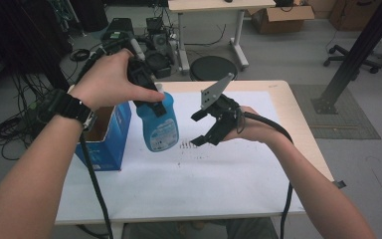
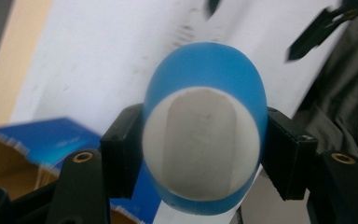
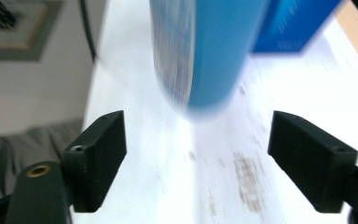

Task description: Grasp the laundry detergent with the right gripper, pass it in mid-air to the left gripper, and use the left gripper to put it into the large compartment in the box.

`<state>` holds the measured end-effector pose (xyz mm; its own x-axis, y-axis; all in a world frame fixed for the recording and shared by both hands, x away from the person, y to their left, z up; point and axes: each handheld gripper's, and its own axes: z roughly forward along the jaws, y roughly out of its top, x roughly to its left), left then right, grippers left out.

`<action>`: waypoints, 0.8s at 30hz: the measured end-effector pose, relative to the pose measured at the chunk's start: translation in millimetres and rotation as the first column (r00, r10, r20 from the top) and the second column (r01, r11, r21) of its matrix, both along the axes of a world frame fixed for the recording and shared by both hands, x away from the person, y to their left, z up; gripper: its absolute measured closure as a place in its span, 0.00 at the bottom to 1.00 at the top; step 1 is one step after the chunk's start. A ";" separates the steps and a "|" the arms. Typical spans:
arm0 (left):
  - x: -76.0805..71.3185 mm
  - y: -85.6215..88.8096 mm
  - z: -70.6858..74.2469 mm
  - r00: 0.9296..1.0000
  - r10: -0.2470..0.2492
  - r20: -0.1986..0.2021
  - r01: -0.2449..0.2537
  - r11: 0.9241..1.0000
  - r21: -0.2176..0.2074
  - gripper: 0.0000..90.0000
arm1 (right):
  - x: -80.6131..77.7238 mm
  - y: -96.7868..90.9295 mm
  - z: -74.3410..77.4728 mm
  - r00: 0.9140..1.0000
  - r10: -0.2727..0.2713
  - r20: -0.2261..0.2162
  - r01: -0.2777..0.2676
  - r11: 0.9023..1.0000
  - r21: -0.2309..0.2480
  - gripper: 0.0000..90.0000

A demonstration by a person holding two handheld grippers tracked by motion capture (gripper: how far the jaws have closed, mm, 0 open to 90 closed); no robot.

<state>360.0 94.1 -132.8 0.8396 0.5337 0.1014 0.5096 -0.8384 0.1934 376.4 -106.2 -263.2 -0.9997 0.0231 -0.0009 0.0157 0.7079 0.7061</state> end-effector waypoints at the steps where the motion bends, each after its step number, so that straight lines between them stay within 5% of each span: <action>1: 2.9 5.8 3.8 0.999 0.052 0.016 -0.052 0.999 -0.002 0.43 | 1.5 -4.2 -1.3 1.000 -0.007 -0.001 0.007 1.000 -0.023 0.19; 4: 8.0 19.4 12.6 0.984 0.170 0.042 -0.170 0.985 -0.010 0.43 | 5.4 -17.7 -4.8 1.000 -0.030 0.009 0.030 0.996 -0.088 0.15; 5: 11.6 30.0 19.4 0.968 0.244 0.059 -0.243 0.970 -0.022 0.43 | 7.4 -26.7 -6.8 0.998 -0.051 0.021 0.053 0.988 -0.144 0.14; 6: 11.6 30.0 19.4 0.968 0.244 0.059 -0.243 0.970 -0.022 0.43 | 7.4 -26.7 -6.8 0.998 -0.051 0.021 0.053 0.988 -0.144 0.14; 7: 14.9 40.6 26.0 0.951 0.301 0.068 -0.299 0.953 -0.039 0.43 | 9.9 -36.2 -8.3 0.997 -0.069 0.024 0.072 0.982 -0.173 0.14; 8: 14.9 40.6 26.0 0.951 0.301 0.068 -0.299 0.953 -0.039 0.43 | 9.9 -36.2 -8.3 0.997 -0.069 0.024 0.072 0.982 -0.173 0.14; 10: 17.7 51.0 31.5 0.923 0.379 0.064 -0.375 0.924 -0.068 0.43 | 11.8 -45.7 -9.2 0.995 -0.089 0.042 0.096 0.975 -0.199 0.14; 11: 20.6 61.8 36.0 0.886 0.459 0.063 -0.453 0.886 -0.097 0.43 | 13.9 -55.1 -9.6 0.993 -0.110 0.052 0.119 0.969 -0.218 0.14; 12: 20.6 61.8 36.0 0.886 0.459 0.063 -0.453 0.886 -0.097 0.43 | 13.9 -55.1 -9.6 0.993 -0.110 0.052 0.119 0.969 -0.218 0.14; 13: 22.8 72.7 40.0 0.852 0.520 0.064 -0.512 0.852 -0.106 0.43 | 15.3 -64.6 -9.7 0.989 -0.131 0.062 0.142 0.961 -0.238 0.14; 14: 22.8 72.7 40.0 0.852 0.520 0.064 -0.512 0.852 -0.106 0.43 | 15.3 -64.6 -9.7 0.989 -0.131 0.062 0.142 0.961 -0.238 0.14; 15: 24.9 84.4 43.1 0.820 0.568 0.066 -0.560 0.821 -0.113 0.43 | 15.9 -73.8 -10.0 0.985 -0.153 0.079 0.169 0.949 -0.267 0.14; 16: 24.9 84.4 43.1 0.820 0.568 0.066 -0.560 0.821 -0.113 0.43 | 15.9 -73.8 -10.0 0.985 -0.153 0.079 0.169 0.949 -0.267 0.14; 17: 26.2 95.9 45.3 0.783 0.618 0.069 -0.608 0.784 -0.123 0.43 | 16.7 -83.1 -9.5 0.982 -0.169 0.090 0.187 0.941 -0.281 0.14; 18: 26.2 95.9 45.3 0.783 0.618 0.069 -0.608 0.784 -0.123 0.43 | 16.7 -83.1 -9.5 0.982 -0.169 0.090 0.187 0.941 -0.281 0.14; 19: 26.8 103.5 46.5 0.761 0.644 0.073 -0.633 0.763 -0.129 0.43 | 17.4 -88.0 -8.9 0.980 -0.176 0.092 0.195 0.939 -0.282 0.14; 20: 27.0 107.5 46.9 0.748 0.660 0.073 -0.649 0.750 -0.129 0.43 | 17.9 -94.0 -8.1 0.977 -0.188 0.097 0.209 0.936 -0.284 0.14; 21: 27.3 118.1 47.8 0.721 0.688 0.086 -0.675 0.725 -0.139 0.43 | 18.5 -102.2 -7.5 0.975 -0.200 0.100 0.221 0.931 -0.290 0.14; 22: 27.3 118.1 47.8 0.721 0.688 0.086 -0.675 0.725 -0.139 0.43 | 18.5 -102.2 -7.5 0.975 -0.200 0.100 0.221 0.931 -0.290 0.14; 23: 27.4 128.3 48.0 0.690 0.718 0.090 -0.705 0.695 -0.141 0.43 | 19.1 -111.0 -6.9 0.971 -0.212 0.106 0.235 0.925 -0.300 0.14; 24: 27.6 132.7 47.6 0.682 0.726 0.092 -0.713 0.688 -0.136 0.43 | 19.4 -115.2 -6.7 0.969 -0.221 0.106 0.243 0.922 -0.300 0.14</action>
<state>387.6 226.8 -85.1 0.1754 0.9789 0.1048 0.9144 -0.2015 0.3512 395.8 -221.4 -269.9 -0.9636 0.2422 -0.1135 0.1654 0.8730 0.4588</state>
